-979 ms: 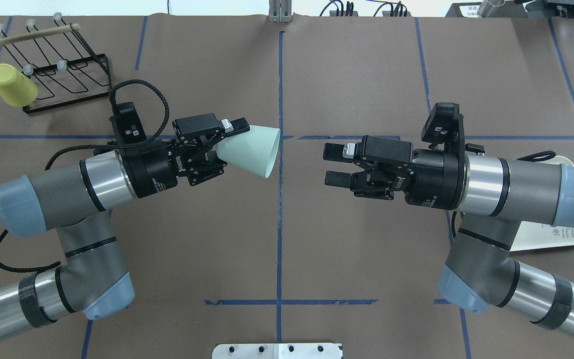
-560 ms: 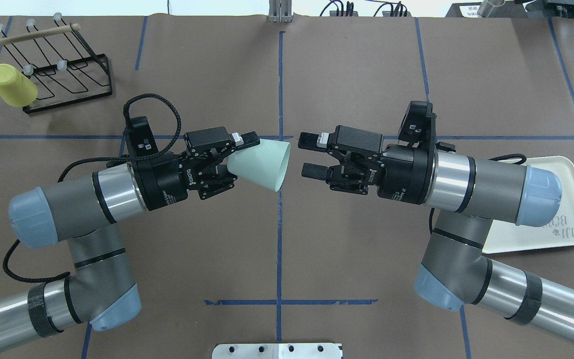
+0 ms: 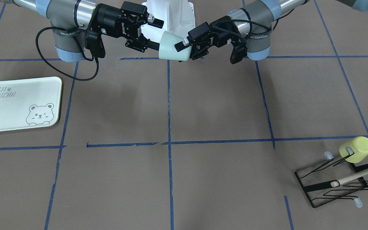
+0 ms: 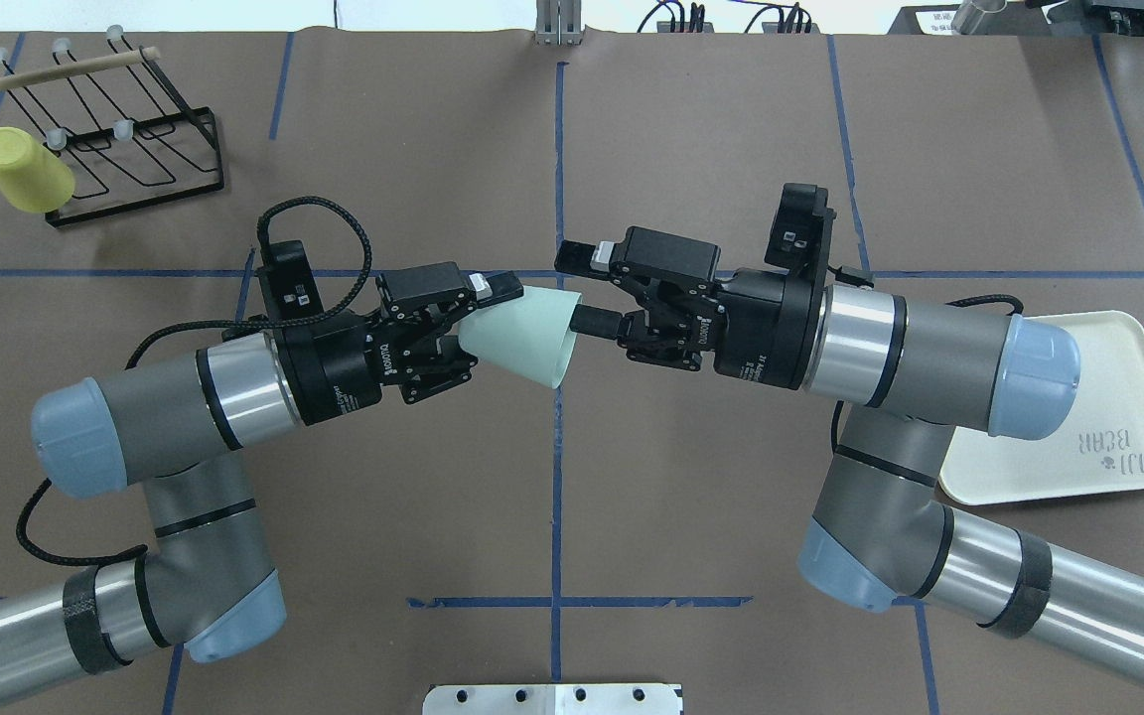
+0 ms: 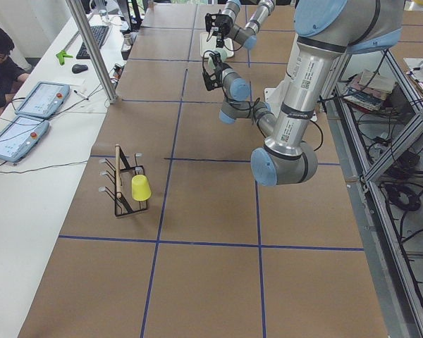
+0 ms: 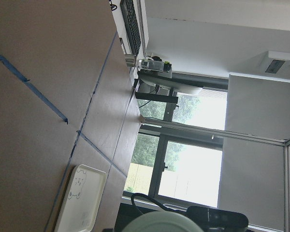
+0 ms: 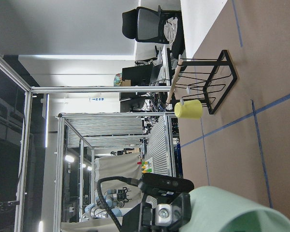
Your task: Left arm grabs green cup and hands to right arm on tray
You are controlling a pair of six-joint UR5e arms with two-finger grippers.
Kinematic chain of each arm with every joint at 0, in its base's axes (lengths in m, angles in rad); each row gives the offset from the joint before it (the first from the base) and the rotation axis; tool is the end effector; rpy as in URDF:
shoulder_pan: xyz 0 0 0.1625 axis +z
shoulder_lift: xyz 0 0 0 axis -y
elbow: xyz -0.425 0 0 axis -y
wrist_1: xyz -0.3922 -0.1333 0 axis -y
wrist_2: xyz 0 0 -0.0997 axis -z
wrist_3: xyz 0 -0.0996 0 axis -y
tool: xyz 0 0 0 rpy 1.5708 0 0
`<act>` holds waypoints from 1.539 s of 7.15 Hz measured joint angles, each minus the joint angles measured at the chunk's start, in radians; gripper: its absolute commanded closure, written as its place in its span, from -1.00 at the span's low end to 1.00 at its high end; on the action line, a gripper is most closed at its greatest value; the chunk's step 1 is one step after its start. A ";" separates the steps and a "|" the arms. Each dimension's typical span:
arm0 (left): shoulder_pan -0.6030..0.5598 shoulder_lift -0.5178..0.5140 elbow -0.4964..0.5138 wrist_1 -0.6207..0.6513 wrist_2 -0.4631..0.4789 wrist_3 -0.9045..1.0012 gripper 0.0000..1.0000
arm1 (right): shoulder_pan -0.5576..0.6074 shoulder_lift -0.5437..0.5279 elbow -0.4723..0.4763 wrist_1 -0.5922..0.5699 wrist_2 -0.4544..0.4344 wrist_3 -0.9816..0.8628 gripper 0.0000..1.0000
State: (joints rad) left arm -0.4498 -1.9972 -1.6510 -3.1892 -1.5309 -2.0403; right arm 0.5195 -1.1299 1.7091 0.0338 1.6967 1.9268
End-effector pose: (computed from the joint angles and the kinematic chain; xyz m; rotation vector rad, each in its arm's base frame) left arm 0.4364 -0.3631 0.2220 0.0028 2.1810 -0.5780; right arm -0.4028 -0.3695 0.1938 0.1079 -2.1983 0.3586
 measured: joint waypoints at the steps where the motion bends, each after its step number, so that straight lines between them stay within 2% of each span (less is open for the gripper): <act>1: 0.000 0.000 0.002 0.000 0.000 0.000 -0.08 | -0.001 0.003 -0.001 -0.005 -0.003 0.000 -0.90; 3: 0.000 -0.003 0.003 0.000 0.000 -0.001 -0.08 | -0.002 0.018 -0.015 -0.009 -0.007 -0.001 -0.90; 4: 0.000 -0.005 0.004 0.000 0.000 0.000 -0.09 | -0.002 0.031 -0.028 -0.009 -0.008 -0.002 -0.79; 6: 0.000 -0.007 0.005 0.000 0.000 0.000 -0.09 | -0.002 0.041 -0.039 -0.010 -0.008 -0.002 -0.36; 8: 0.000 -0.008 0.005 0.001 0.000 0.000 -0.10 | -0.005 0.043 -0.041 -0.010 -0.008 -0.002 0.28; 9: 0.000 -0.008 0.005 0.000 0.001 0.000 -0.10 | -0.007 0.043 -0.040 -0.010 -0.007 -0.003 0.38; 11: 0.000 -0.008 0.005 0.000 0.000 0.000 -0.10 | -0.013 0.044 -0.039 -0.011 -0.008 -0.009 0.38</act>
State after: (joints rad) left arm -0.4495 -2.0049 -1.6460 -3.1891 -1.5309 -2.0402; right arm 0.5068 -1.0864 1.6703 0.0231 1.6889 1.9176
